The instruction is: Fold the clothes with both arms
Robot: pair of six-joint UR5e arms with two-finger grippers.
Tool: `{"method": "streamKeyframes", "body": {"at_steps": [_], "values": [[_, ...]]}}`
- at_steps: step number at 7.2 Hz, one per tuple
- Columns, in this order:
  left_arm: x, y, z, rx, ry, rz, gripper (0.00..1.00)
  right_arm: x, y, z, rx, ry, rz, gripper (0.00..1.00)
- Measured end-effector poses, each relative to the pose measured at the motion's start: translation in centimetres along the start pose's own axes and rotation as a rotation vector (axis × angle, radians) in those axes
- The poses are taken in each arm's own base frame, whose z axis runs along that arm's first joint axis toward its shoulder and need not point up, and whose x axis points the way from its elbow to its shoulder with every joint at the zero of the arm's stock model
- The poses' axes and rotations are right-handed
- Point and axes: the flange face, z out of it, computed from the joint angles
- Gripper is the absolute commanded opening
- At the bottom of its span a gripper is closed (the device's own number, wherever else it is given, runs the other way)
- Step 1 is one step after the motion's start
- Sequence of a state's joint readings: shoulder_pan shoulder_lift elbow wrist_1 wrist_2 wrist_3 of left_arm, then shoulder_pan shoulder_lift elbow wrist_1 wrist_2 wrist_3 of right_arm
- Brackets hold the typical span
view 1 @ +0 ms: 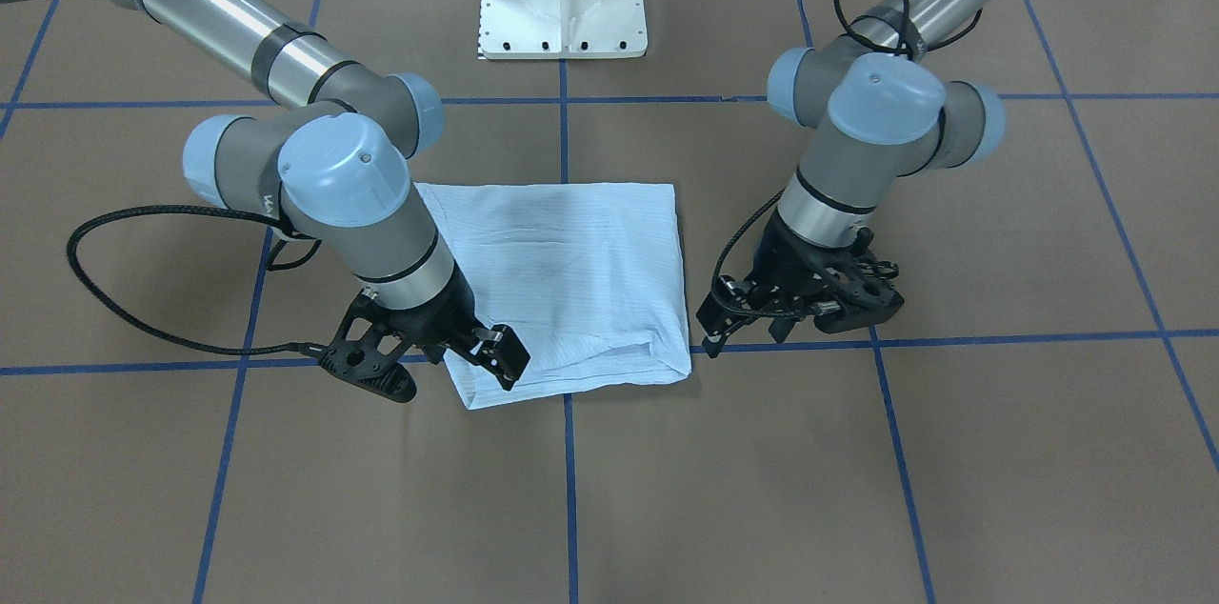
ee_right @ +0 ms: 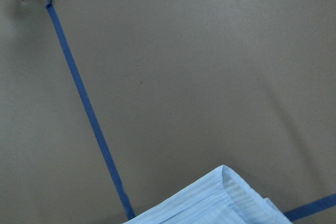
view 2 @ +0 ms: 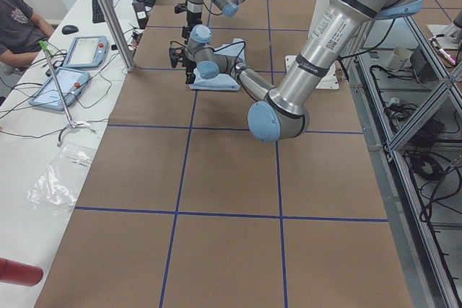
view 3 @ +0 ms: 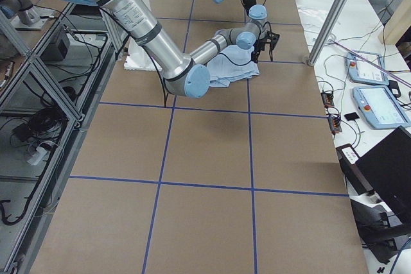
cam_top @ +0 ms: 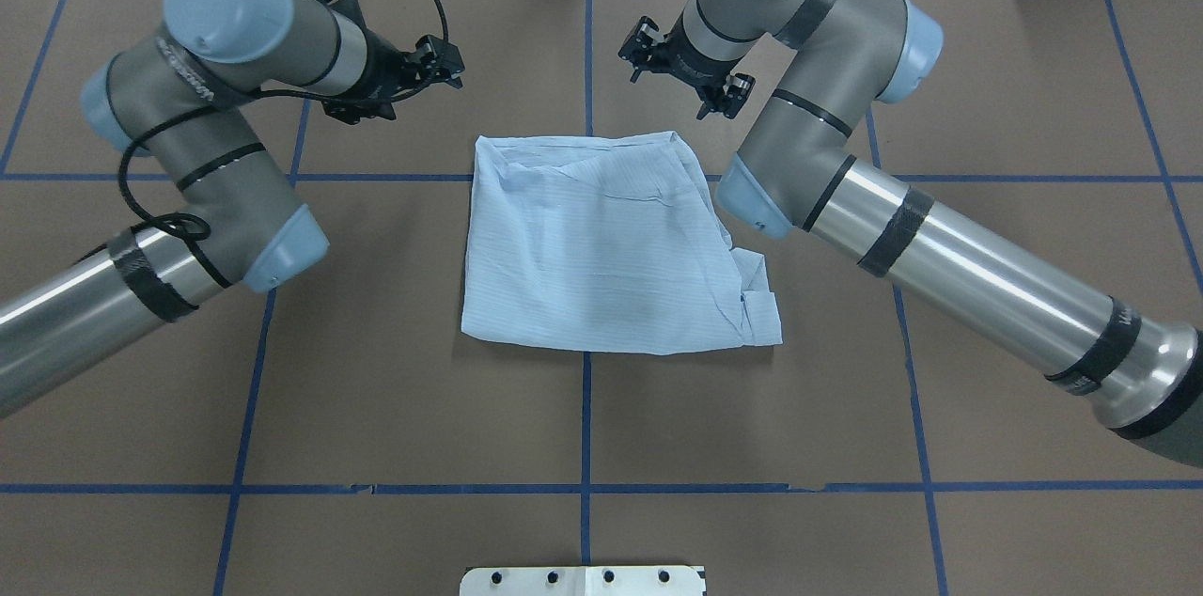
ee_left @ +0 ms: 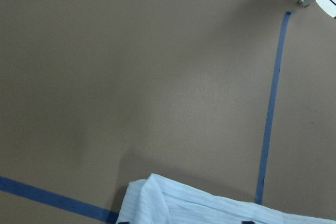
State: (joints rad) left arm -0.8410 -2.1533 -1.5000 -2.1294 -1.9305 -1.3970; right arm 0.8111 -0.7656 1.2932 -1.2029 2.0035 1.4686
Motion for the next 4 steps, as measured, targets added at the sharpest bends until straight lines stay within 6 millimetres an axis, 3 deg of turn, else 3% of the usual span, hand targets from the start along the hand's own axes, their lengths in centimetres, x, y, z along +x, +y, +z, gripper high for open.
{"method": "streamKeyframes", "body": {"at_steps": [1,4], "values": [[-3.5,-2.1,-3.6,-0.002,0.003,0.092,1.0,3.5,-2.7,-1.3,0.012,0.016,-0.11,1.0],[-13.5,-9.1,-14.0,0.013,-0.151,0.402,1.0,14.7,-13.9,-7.4,-0.024,0.153,-0.393,1.0]]}}
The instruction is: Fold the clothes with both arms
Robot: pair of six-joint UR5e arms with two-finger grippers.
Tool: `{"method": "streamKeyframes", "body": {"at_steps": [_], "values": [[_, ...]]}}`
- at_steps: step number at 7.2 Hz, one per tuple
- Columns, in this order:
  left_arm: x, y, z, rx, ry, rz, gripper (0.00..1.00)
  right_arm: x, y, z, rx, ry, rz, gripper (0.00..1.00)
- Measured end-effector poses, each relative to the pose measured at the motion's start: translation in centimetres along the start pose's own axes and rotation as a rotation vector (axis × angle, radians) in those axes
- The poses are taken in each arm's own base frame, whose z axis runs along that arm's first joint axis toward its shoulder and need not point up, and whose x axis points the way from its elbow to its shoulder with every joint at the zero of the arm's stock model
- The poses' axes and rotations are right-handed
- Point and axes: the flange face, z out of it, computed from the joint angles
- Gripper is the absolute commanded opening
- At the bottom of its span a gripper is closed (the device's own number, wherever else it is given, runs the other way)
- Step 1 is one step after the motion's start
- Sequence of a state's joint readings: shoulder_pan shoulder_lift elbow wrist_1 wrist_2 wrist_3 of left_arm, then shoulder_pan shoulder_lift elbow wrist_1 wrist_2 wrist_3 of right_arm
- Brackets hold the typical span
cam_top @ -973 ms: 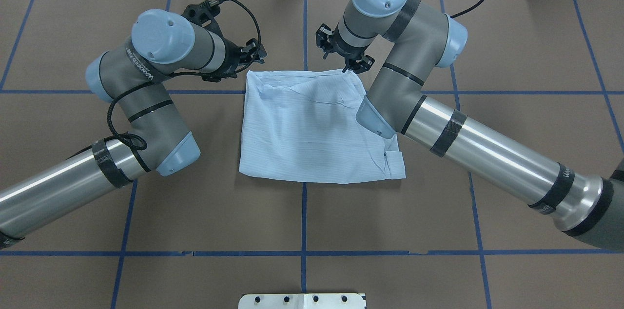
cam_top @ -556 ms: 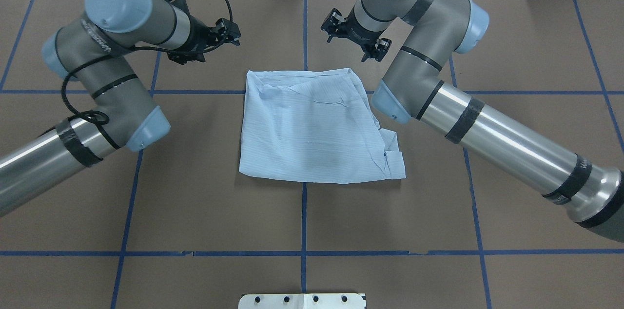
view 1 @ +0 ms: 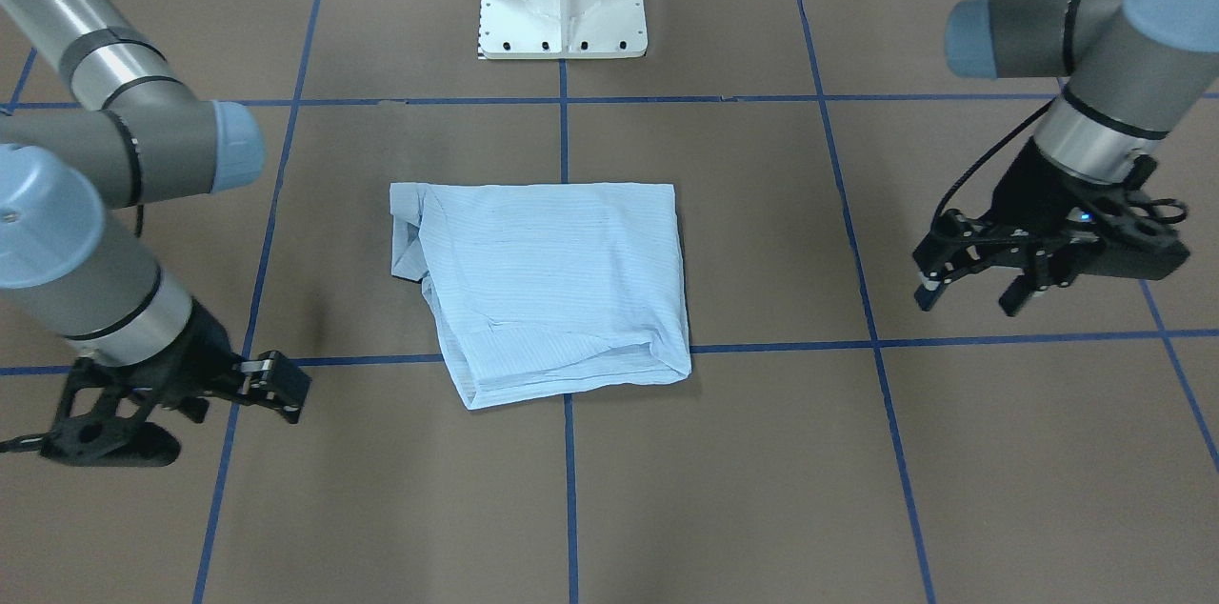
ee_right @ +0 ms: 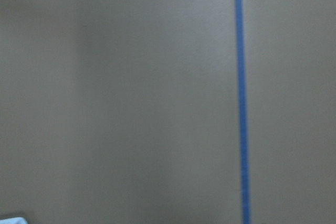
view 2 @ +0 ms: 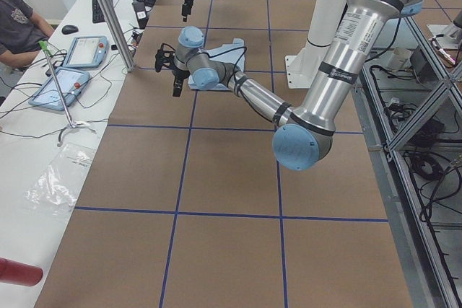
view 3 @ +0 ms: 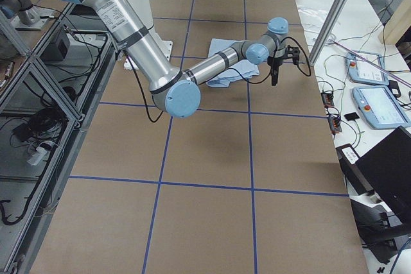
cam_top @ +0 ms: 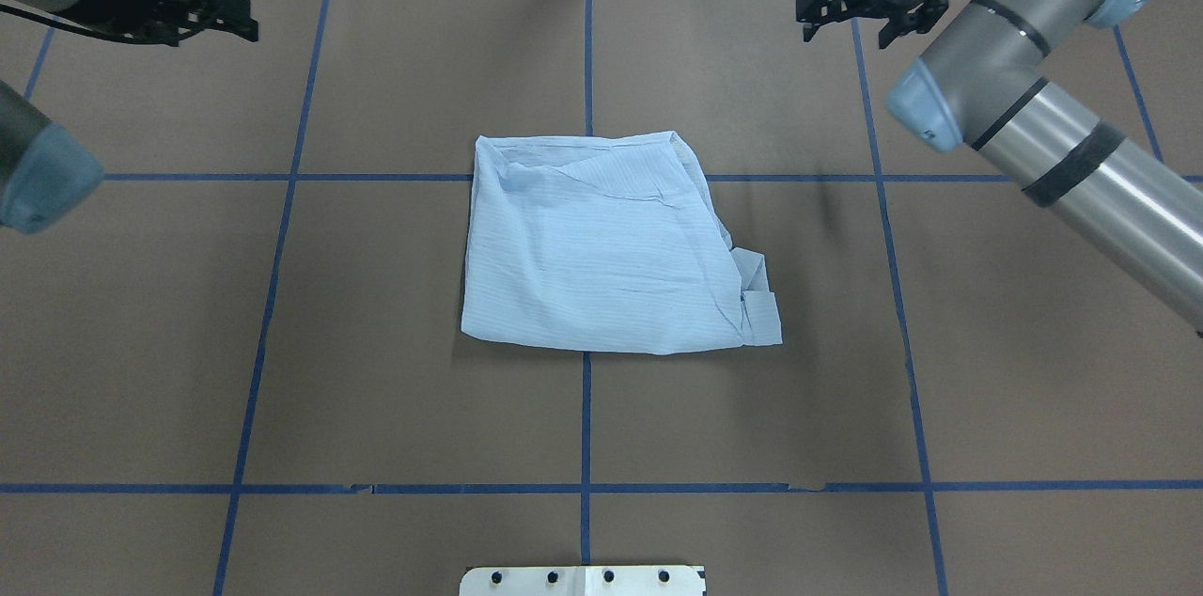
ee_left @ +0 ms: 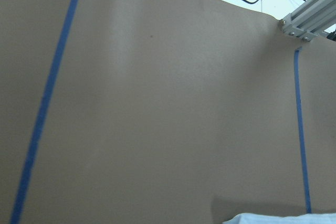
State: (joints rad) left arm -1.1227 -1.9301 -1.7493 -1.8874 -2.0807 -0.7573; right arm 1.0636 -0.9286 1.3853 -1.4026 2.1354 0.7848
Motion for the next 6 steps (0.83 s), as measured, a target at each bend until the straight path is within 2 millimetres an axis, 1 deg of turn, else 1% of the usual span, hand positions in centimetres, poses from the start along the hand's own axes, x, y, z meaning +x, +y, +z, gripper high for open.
{"method": "streamKeyframes", "body": {"at_steps": [1,2,3,4,5,6], "values": [[-6.2,-0.6,-2.3,-0.013,-0.086,0.13,1.0,6.0,-1.2,-1.4,-0.012,0.044,-0.08,1.0],[-12.2,-1.1,-4.5,-0.023,-0.153,0.213,1.0,12.3,-1.4,-2.4,-0.027,0.069,-0.151,1.0],[-17.4,-1.6,-6.1,-0.039,-0.203,0.253,1.0,19.0,-0.8,-3.2,-0.051,0.072,-0.197,1.0],[-21.9,-1.5,-6.9,-0.063,-0.239,0.281,1.0,25.6,0.4,-3.9,-0.073,0.064,-0.226,1.0],[-26.3,-0.3,-7.2,-0.095,-0.243,0.291,1.0,31.0,2.0,-4.6,-0.085,0.046,-0.236,1.0],[-30.3,2.3,-6.8,-0.119,-0.212,0.277,1.0,35.1,3.7,-5.1,-0.091,0.026,-0.22,1.0]]}}
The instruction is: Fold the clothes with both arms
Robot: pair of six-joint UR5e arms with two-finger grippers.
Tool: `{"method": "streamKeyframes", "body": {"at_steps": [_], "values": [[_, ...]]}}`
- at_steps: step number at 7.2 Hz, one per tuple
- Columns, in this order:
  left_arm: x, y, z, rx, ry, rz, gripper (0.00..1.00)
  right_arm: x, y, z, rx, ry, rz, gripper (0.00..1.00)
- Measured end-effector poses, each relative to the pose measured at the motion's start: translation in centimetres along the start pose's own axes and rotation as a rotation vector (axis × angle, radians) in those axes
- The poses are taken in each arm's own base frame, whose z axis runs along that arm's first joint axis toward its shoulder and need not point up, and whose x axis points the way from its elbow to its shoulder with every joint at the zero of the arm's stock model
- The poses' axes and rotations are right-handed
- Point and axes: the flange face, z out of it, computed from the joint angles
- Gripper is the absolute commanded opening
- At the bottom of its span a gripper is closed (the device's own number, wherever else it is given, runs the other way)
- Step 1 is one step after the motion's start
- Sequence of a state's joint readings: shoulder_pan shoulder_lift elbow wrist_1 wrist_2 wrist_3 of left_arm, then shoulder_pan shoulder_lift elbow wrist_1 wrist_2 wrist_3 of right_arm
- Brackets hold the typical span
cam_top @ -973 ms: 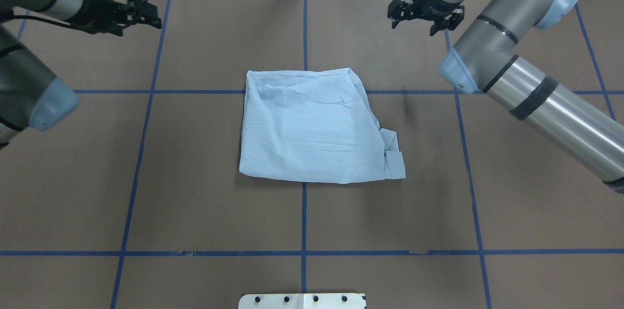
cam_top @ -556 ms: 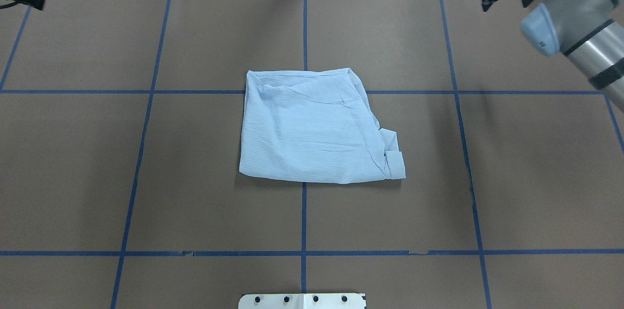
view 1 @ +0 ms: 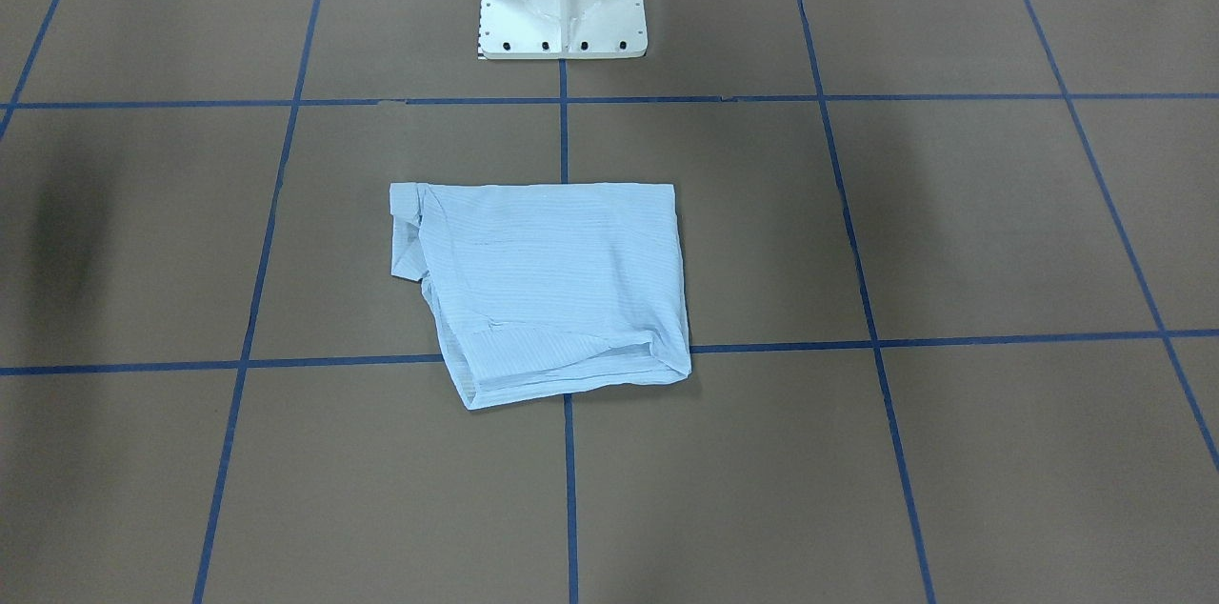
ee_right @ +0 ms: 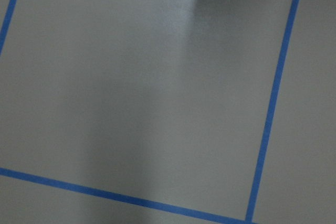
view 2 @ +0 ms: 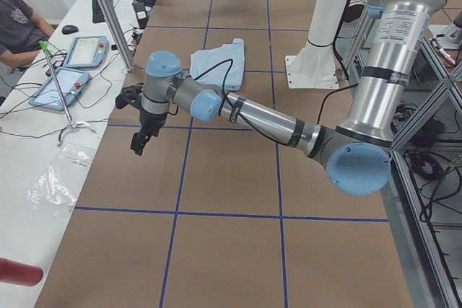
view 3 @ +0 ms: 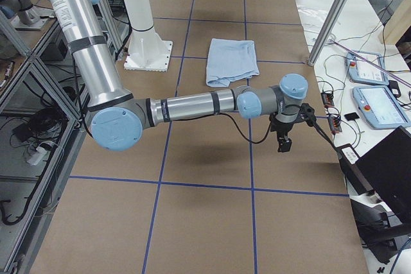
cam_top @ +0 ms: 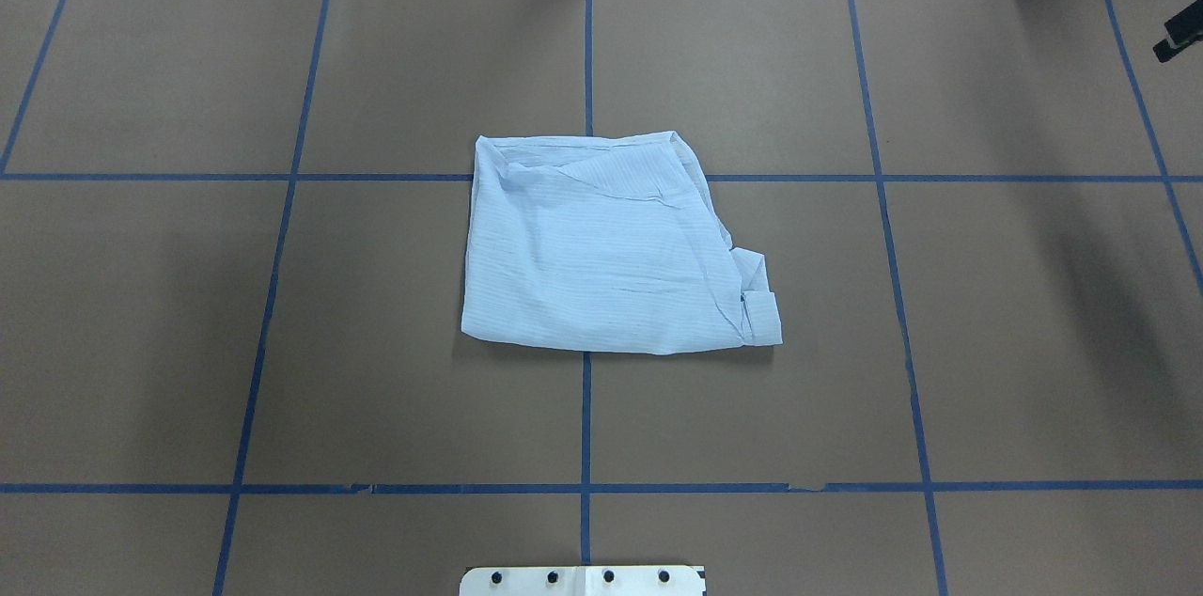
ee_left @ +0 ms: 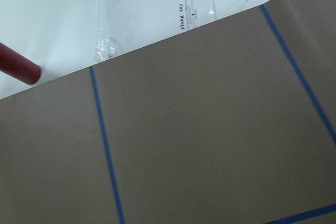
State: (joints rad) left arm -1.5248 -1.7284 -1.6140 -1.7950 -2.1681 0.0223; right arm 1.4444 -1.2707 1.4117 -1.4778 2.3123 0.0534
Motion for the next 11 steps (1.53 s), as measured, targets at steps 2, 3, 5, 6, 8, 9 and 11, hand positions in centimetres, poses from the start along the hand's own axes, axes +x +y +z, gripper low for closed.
{"method": "streamKeyframes", "body": {"at_steps": [2,3,5,6,8,9,11], "values": [[-3.1,7.4,3.5,0.01,0.069,-0.004,1.0,4.0,4.0,0.5,-0.009,-0.023,0.042,1.0],[-3.8,9.3,4.3,0.026,0.107,-0.002,1.0,5.2,5.7,0.7,-0.006,-0.021,0.054,1.0],[-5.4,11.5,6.4,0.005,0.115,-0.028,1.0,7.3,8.9,1.2,-0.013,0.035,0.08,1.0],[-6.0,11.8,6.9,-0.022,0.074,-0.047,1.0,7.7,9.4,1.3,-0.016,0.055,0.089,1.0],[-5.4,9.7,5.7,-0.108,0.001,-0.091,1.0,7.7,9.5,1.2,-0.03,0.066,0.112,1.0],[-4.2,8.7,3.9,-0.149,-0.001,-0.115,1.0,7.5,9.7,1.0,-0.047,0.062,0.129,1.0],[-1.7,8.9,1.4,-0.211,0.079,-0.171,1.0,6.1,10.8,-0.2,-0.091,0.03,0.172,1.0]]}}
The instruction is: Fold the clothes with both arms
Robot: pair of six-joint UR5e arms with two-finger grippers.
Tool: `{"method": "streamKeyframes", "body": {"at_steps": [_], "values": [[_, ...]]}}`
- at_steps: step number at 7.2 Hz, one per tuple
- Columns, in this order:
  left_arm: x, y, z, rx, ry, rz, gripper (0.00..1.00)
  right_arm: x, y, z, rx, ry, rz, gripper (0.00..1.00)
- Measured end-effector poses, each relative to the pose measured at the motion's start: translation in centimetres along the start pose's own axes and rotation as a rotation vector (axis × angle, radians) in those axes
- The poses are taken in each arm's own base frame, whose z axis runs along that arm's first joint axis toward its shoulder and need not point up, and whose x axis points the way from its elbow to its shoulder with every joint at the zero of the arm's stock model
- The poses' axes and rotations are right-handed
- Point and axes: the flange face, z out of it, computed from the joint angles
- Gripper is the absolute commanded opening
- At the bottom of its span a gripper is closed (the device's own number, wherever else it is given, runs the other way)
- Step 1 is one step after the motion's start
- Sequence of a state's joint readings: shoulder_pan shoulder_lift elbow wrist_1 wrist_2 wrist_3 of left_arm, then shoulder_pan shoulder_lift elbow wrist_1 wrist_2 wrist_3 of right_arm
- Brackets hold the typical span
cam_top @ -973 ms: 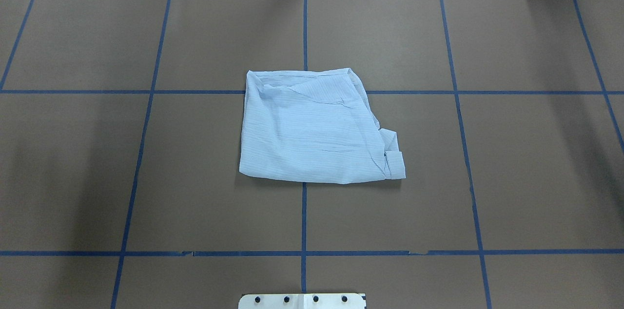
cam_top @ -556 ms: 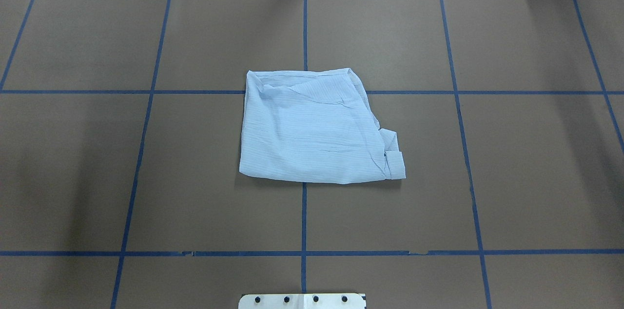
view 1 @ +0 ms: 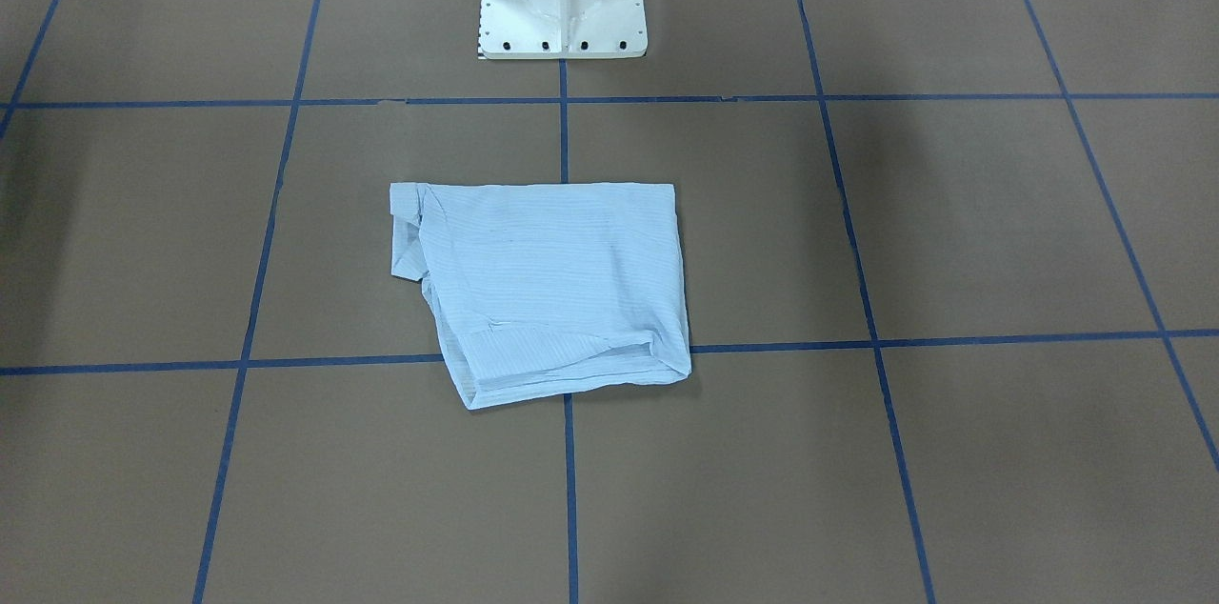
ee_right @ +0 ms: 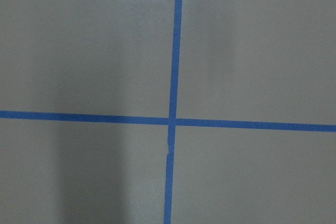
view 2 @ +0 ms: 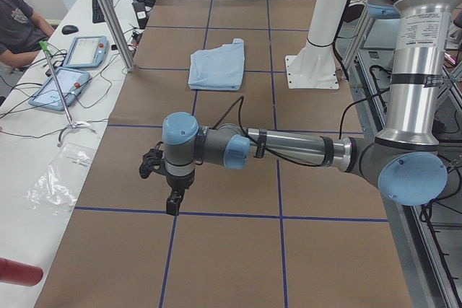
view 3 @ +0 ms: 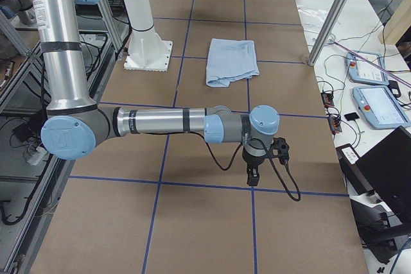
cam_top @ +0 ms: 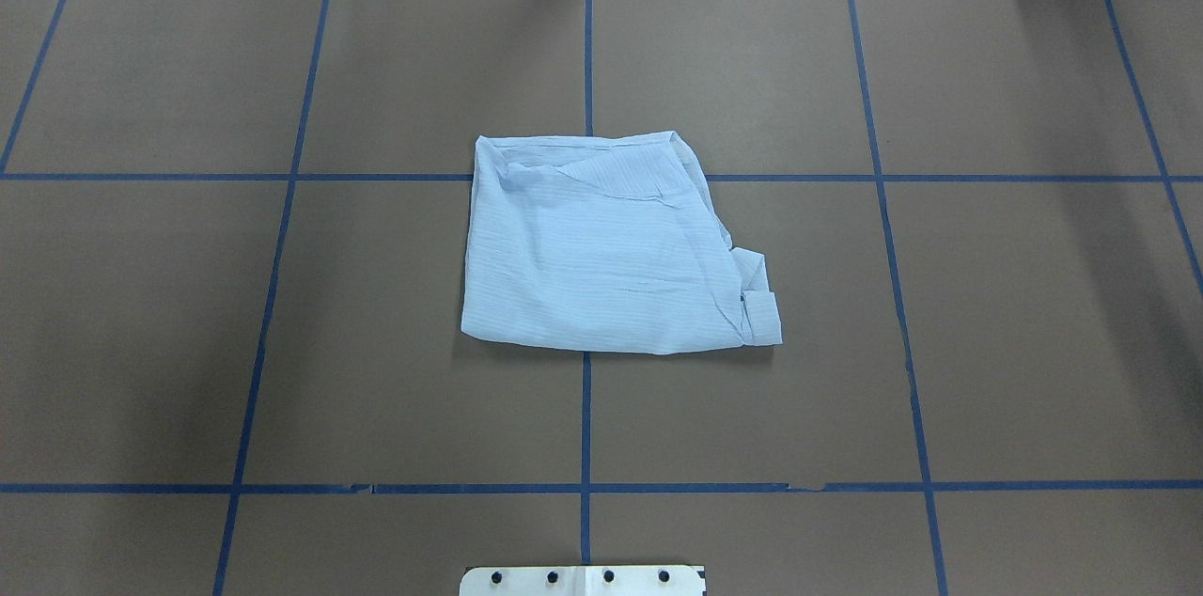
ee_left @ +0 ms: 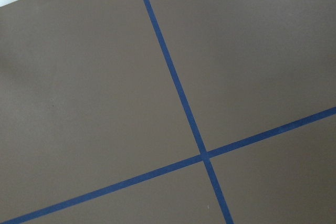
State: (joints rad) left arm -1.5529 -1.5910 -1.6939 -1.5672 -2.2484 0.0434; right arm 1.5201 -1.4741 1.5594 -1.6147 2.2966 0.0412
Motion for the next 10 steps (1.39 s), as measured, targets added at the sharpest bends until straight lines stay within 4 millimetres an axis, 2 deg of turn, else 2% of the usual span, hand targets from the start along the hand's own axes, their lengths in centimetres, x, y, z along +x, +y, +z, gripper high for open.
{"method": "streamKeyframes", "body": {"at_steps": [1,3,5,7,10], "values": [[0.4,1.0,0.1,-0.017,0.05,-0.013,1.0,0.0,1.8,0.0,-0.021,-0.041,0.024,1.0],[0.6,1.8,0.3,-0.019,0.087,-0.016,1.0,0.8,5.4,-0.4,-0.02,-0.083,0.055,1.0],[0.6,1.8,0.3,-0.016,0.09,-0.011,1.0,2.4,7.5,-0.6,-0.015,-0.081,0.084,1.0],[0.6,1.9,0.4,-0.015,0.089,0.015,1.0,3.2,8.1,-1.1,-0.004,-0.082,0.106,1.0],[0.6,1.8,0.3,-0.013,0.087,0.029,1.0,3.2,8.0,-1.3,0.001,-0.084,0.107,1.0]]}}
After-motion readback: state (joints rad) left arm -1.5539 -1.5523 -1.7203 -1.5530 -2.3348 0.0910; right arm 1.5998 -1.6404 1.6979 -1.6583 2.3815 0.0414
